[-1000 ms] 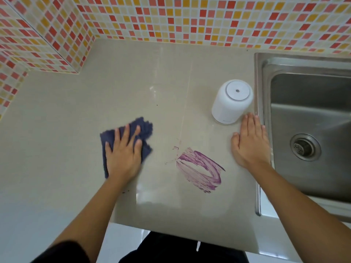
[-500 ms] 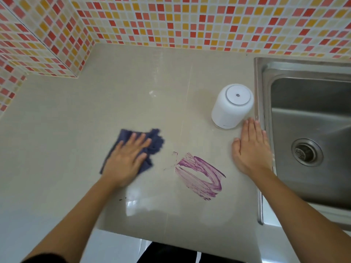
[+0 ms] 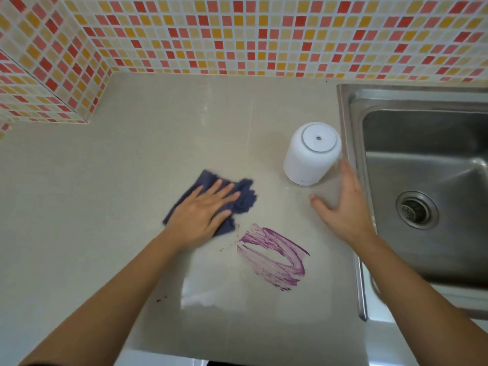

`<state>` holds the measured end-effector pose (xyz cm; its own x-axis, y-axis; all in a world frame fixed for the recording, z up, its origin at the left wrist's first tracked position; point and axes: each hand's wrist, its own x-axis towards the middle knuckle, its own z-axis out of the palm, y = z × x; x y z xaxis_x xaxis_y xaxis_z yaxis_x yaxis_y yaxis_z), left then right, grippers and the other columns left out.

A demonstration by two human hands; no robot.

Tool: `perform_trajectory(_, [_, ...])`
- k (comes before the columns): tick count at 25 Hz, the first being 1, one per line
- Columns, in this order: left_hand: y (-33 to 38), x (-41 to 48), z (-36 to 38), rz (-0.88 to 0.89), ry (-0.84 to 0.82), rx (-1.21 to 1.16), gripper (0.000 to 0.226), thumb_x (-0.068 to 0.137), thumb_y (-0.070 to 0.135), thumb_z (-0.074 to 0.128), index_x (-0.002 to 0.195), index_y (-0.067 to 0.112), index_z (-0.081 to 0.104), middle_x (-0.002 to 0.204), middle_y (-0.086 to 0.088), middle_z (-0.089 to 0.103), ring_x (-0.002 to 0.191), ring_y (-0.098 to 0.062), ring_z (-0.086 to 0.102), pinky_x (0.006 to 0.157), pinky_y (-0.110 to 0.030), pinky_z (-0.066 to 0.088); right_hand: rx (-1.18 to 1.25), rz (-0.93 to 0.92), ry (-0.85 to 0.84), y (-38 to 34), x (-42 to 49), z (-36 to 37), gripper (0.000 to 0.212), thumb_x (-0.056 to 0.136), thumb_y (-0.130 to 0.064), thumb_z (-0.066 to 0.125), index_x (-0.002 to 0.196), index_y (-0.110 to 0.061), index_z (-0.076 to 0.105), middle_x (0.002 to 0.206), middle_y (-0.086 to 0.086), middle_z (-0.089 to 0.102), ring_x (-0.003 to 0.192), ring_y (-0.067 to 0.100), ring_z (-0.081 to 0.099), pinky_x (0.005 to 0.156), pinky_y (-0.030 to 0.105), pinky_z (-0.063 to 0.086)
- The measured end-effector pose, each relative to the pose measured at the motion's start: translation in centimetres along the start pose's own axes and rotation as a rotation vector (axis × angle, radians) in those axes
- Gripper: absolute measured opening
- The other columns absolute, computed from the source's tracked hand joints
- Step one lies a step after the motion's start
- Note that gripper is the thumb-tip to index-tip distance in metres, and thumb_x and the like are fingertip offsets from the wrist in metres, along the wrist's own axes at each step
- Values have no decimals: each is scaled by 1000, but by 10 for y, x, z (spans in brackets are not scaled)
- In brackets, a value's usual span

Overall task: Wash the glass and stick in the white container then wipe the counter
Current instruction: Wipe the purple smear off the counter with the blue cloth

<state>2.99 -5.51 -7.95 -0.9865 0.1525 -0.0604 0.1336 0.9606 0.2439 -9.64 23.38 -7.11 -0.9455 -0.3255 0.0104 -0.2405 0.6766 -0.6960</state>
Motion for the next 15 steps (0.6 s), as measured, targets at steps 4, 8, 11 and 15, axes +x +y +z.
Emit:
perform_trajectory(4, [-103, 17, -20, -358, 147, 20, 69, 94, 53, 11, 141, 11, 41, 148, -10, 40, 138, -29, 33, 110, -48, 27, 406, -28, -88, -17, 29, -2, 102, 56, -35, 88, 137, -30, 27, 137, -16, 43, 128, 2, 41, 105, 24, 35])
perform_trajectory(8, [-59, 117, -17, -429, 163, -8, 49, 99, 35, 28, 144, 16, 36, 150, -6, 36, 138, -28, 31, 108, -51, 28, 419, 23, -31, -21, 44, 7, 95, 51, -30, 91, 130, -30, 38, 116, -29, 51, 110, 1, 53, 93, 23, 45])
perform_trajectory(11, [2, 88, -2, -162, 50, -24, 60, 96, 50, 14, 145, 21, 34, 154, 3, 29, 144, -20, 21, 115, -41, 17, 508, 59, 38, -22, 51, -4, 87, 54, -21, 90, 126, -28, 41, 116, -17, 56, 108, 2, 56, 94, 31, 49])
perform_trajectory(15, [-19, 45, -7, 47, 10, -23, 60, 98, 52, 13, 142, 21, 38, 148, 4, 36, 141, -17, 28, 113, -30, 15, 488, 66, 134, -11, 73, -57, 95, 54, -21, 90, 134, -25, 38, 119, -23, 53, 110, -5, 53, 96, 28, 46])
